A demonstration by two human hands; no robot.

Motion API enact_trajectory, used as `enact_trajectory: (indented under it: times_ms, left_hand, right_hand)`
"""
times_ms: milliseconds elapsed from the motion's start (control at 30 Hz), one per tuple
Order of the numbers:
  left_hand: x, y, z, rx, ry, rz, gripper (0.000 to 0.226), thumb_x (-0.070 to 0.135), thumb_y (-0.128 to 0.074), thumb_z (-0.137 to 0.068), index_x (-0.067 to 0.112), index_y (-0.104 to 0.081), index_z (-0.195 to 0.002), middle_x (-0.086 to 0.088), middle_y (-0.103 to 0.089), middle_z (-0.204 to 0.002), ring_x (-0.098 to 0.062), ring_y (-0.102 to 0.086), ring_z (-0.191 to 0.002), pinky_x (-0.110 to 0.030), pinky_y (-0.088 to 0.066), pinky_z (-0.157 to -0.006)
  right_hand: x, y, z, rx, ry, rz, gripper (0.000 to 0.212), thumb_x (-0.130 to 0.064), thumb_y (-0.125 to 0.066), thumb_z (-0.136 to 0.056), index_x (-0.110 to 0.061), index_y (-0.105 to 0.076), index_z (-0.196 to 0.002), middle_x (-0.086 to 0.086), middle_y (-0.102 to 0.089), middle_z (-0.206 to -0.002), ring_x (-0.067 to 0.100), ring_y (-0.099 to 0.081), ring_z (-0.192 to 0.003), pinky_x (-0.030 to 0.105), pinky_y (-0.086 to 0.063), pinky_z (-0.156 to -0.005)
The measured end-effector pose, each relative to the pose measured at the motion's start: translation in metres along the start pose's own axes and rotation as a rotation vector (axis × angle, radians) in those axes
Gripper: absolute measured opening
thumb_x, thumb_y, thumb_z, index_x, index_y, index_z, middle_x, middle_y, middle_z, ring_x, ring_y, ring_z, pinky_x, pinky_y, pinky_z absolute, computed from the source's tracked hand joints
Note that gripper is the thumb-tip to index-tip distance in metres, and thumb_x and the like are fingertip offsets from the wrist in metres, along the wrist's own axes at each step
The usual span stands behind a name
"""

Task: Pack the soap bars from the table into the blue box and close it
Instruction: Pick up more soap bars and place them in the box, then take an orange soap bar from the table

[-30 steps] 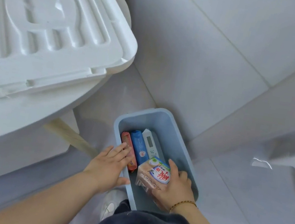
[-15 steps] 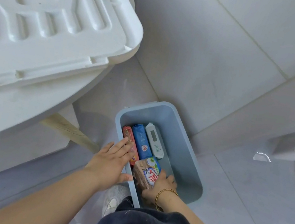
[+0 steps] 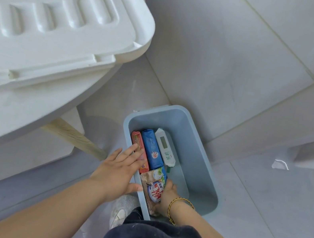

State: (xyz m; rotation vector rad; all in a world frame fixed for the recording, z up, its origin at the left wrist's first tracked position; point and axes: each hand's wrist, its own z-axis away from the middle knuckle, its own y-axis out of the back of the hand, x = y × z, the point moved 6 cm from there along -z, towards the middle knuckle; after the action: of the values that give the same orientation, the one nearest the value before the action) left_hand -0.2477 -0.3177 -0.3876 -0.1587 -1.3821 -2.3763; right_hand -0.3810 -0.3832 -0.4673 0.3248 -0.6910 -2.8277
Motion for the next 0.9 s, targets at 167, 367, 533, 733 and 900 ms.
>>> enact_trajectory:
  times_ms: [167,367,533,733,900]
  left_hand:
    - [0.001,0.001,0.000,-0.012,0.005,0.001,0.072,0.054,-0.032,-0.089,0.024,0.003,-0.143,0.003,0.016,-0.154,-0.005,0.029,-0.128,-0.033,0.016,-0.110]
    - [0.002,0.003,0.001,-0.020,0.019,-0.007,0.071,0.053,-0.033,-0.089,0.024,0.004,-0.143,0.003,0.018,-0.153,-0.005,0.032,-0.124,-0.034,0.015,-0.110]
    - [0.006,0.010,0.005,-0.003,0.021,0.006,0.060,0.043,-0.034,-0.093,0.024,-0.006,-0.144,0.000,0.010,-0.155,-0.015,0.018,-0.140,-0.034,0.007,-0.114]
    - [0.010,0.046,0.043,0.187,0.034,0.154,0.044,0.025,-0.037,-0.095,0.028,-0.028,-0.138,0.002,-0.035,-0.147,-0.017,-0.030,-0.135,-0.030,-0.023,-0.110]
    - [0.020,0.096,0.102,0.411,0.034,0.213,0.037,0.027,-0.039,-0.094,0.032,-0.041,-0.131,0.010,-0.048,-0.137,-0.012,-0.043,-0.125,-0.025,-0.036,-0.100]
  right_hand:
    - [0.001,0.003,-0.003,-0.021,-0.006,0.092,0.087,-0.023,-0.064,-0.080,-0.010,-0.004,-0.142,0.011,-0.033,-0.142,0.028,-0.046,-0.123,0.038,-0.040,-0.101]
    - [0.004,0.007,-0.005,-0.008,0.026,0.059,0.092,-0.027,-0.070,-0.073,-0.017,-0.009,-0.141,0.009,-0.038,-0.139,0.026,-0.047,-0.122,0.039,-0.041,-0.100]
    - [0.003,0.022,0.011,0.042,0.081,-0.060,0.063,-0.030,-0.067,-0.076,-0.018,-0.037,-0.131,0.007,-0.051,-0.130,0.023,-0.053,-0.114,0.037,-0.046,-0.098]
    - [0.005,0.074,0.060,0.313,0.167,-0.127,0.030,-0.011,-0.040,-0.093,-0.007,-0.056,-0.117,0.014,-0.060,-0.122,0.027,-0.056,-0.112,0.032,-0.045,-0.094]
    - [-0.010,0.120,0.118,0.483,0.319,-0.348,0.025,-0.002,-0.049,-0.088,0.001,-0.063,-0.107,0.017,-0.064,-0.114,0.030,-0.057,-0.109,0.034,-0.042,-0.098]
